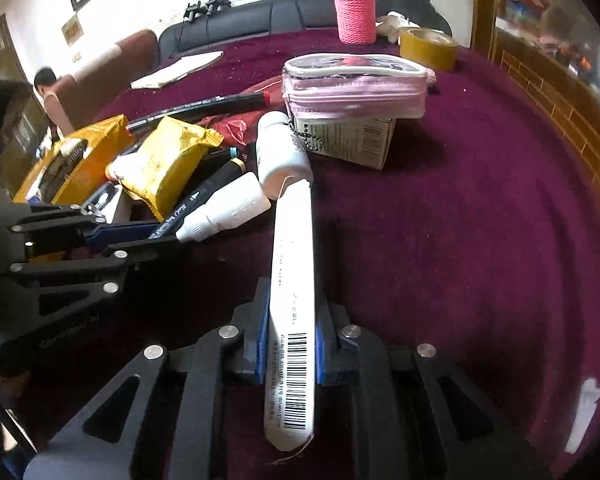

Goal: Organize objects
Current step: 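Grasp the white tube box with the right gripper while the left grasps a black marker, then carry the tube box and black marker over the tray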

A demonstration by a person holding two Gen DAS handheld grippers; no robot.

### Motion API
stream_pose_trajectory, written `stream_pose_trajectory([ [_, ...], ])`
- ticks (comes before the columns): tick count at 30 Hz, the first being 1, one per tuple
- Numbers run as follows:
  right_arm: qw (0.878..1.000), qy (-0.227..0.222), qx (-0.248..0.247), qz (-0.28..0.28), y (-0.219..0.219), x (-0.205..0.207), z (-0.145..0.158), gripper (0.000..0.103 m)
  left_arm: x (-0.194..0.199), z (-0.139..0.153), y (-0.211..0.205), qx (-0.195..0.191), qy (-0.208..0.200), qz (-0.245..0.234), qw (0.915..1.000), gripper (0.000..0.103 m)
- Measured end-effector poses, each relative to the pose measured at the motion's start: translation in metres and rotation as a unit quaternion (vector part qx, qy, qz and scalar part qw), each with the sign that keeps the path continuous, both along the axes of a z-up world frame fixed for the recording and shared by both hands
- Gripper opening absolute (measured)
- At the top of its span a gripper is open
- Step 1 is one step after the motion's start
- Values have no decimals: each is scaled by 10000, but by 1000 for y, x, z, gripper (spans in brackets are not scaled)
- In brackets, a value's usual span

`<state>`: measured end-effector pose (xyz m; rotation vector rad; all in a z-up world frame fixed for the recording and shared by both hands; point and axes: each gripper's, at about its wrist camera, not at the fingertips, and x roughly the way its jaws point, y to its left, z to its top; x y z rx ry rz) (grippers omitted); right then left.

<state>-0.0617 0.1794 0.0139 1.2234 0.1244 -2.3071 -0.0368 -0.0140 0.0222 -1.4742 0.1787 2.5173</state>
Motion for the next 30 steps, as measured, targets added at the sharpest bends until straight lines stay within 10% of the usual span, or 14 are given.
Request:
stream_pose_trajectory([
  [9,9945,-194,-953,-376,40,4,17,11,19,18,-30,1161,-45,90,9932,11],
  [30,9911,-365,-1279,101,2,21,32,12,54,54,-76,1943,453,318,9794,12],
])
